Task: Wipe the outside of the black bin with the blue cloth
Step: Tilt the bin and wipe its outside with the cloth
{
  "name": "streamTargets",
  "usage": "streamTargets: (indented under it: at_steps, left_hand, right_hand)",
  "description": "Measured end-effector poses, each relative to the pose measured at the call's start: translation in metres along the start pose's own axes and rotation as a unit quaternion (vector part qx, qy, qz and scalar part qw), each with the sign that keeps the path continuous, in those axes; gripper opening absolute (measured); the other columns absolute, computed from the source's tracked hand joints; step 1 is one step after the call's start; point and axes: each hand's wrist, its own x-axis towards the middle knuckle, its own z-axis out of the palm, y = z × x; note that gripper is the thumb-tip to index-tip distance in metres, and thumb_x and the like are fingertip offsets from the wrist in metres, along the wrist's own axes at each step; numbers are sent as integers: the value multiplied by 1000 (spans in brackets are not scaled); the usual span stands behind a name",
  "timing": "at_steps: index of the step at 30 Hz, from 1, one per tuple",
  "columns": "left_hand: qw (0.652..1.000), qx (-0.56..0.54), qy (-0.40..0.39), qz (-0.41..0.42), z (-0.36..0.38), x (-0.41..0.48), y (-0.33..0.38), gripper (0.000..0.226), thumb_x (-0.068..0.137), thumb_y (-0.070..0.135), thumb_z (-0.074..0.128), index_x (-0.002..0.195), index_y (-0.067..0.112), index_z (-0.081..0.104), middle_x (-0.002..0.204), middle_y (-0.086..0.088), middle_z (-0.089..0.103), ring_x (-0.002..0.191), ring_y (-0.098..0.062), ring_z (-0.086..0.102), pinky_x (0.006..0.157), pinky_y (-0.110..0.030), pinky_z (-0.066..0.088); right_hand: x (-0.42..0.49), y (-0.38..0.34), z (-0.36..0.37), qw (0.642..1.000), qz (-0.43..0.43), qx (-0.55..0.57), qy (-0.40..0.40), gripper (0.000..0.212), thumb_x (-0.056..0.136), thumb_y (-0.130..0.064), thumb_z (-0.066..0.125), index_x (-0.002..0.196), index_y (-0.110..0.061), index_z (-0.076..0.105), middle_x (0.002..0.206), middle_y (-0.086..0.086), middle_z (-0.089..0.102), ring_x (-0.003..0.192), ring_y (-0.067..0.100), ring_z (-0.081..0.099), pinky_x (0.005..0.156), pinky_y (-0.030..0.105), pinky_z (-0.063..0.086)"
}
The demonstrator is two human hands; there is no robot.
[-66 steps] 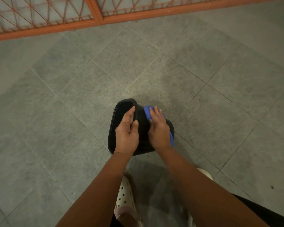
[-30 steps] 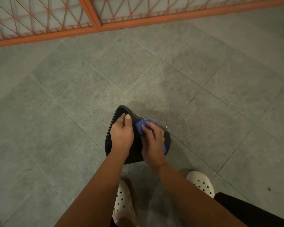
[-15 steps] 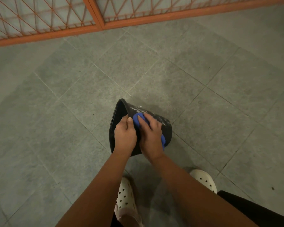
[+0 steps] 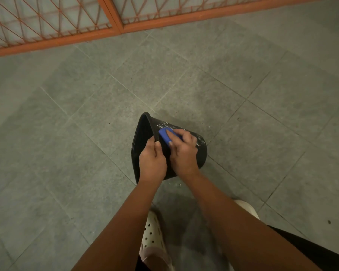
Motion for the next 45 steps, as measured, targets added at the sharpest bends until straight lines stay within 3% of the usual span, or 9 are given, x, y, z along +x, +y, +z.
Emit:
streamTargets:
  at_steps: [8,13,17,23,30,34,38,42,45]
  left_hand:
    - [999,29,-13,5,-5,3,-4,28,100,18,38,120,18,57,88,9,64,76,2,60,65,-10,47]
    - [999,4,-25,19,-7,-1,-5,32,100,18,38,125,21,57,95,13,63,88,5,60,78,-17,47]
    - [1000,-5,-16,0,-5,-2,-4,32,100,18,38,128,20,53,102,6,61,93,-4,59,83,-26,49]
    - [998,-32,-39,-22,-15,6,-8,34,100,15,35,130,19,52,110,1,62,103,-13,59,93,-32,47]
    - [995,-52,-25,-85,-14,11,-6,42,102,23,32,144,19,38,133,-7,54,119,-20,53,104,-39,43]
    - [996,-34,-14,-78,-16,12,-7,35,102,23,33,130,15,52,115,-8,61,108,-23,59,99,-47,46]
    - [998,-34,-8,-61,-14,9,-8,34,102,23,34,128,12,54,112,-8,63,105,-21,60,96,-42,48]
    - [999,-6,11,-47,-6,5,-6,34,102,24,35,130,14,52,112,-4,63,96,-10,58,80,-19,45]
    - [999,9,10,-44,-6,6,-6,35,102,24,35,132,16,52,112,-5,63,99,-14,59,84,-26,48]
  right_hand:
    - [-22,-13,10,997,23,66,37,28,87,-17,56,115,-19,59,116,4,51,107,16,42,86,32,43]
    - [0,-3,0,999,-15,-35,27,32,88,-9,53,119,-10,61,119,17,54,106,36,46,86,46,46]
    - [-17,9,1,997,66,-34,23,40,89,-8,52,129,-15,52,127,13,45,114,28,38,94,32,37]
    - [-23,5,3,998,-54,14,-21,43,83,-1,58,125,-12,57,128,14,53,116,33,47,97,42,40]
    - [-35,27,7,999,42,-5,-33,49,93,-6,47,140,-14,35,150,9,31,142,24,19,116,43,23]
    - [-44,19,16,999,-12,3,-46,55,88,4,49,140,-10,35,150,12,30,142,26,16,117,45,17]
    - [-18,32,3,995,-49,-30,-82,59,86,7,48,140,-11,34,149,11,32,142,25,21,118,41,16]
    - [-16,42,-1,994,89,-42,-42,50,96,-6,40,144,-12,28,153,8,25,144,20,12,116,26,6]
    - [-28,31,5,990,123,-72,-3,54,92,0,43,143,-10,29,152,12,26,143,25,15,114,27,8]
